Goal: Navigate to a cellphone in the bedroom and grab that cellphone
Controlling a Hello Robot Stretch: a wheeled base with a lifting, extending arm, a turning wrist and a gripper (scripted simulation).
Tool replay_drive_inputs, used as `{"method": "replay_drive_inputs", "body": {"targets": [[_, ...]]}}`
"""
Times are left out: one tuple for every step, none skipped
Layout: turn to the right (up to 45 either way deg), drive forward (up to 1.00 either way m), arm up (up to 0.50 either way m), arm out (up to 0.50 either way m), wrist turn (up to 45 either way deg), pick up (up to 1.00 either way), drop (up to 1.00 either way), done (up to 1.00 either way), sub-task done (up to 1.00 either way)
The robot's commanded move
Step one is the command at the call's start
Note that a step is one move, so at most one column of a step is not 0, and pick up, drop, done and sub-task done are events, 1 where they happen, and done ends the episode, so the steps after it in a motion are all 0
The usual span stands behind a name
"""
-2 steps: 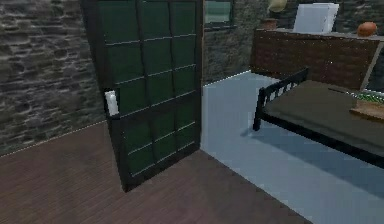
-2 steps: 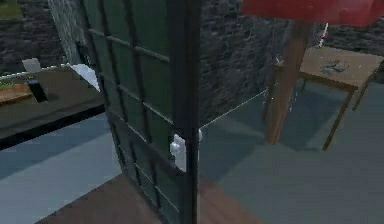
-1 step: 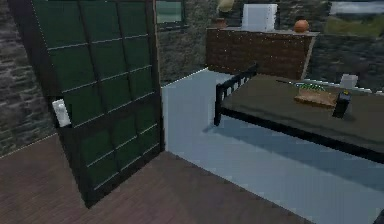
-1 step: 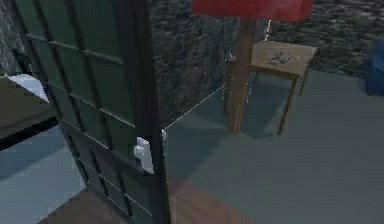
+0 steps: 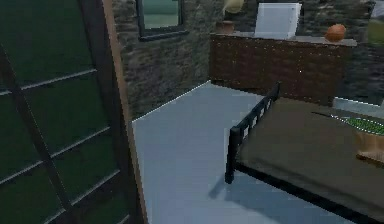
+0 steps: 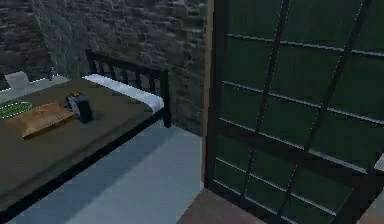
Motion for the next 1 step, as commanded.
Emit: {"method": "replay_drive_inputs", "body": {"targets": [[0.0,1.00,0.00,0.00,0.0,0.00,0.00,0.00,0.00]]}}
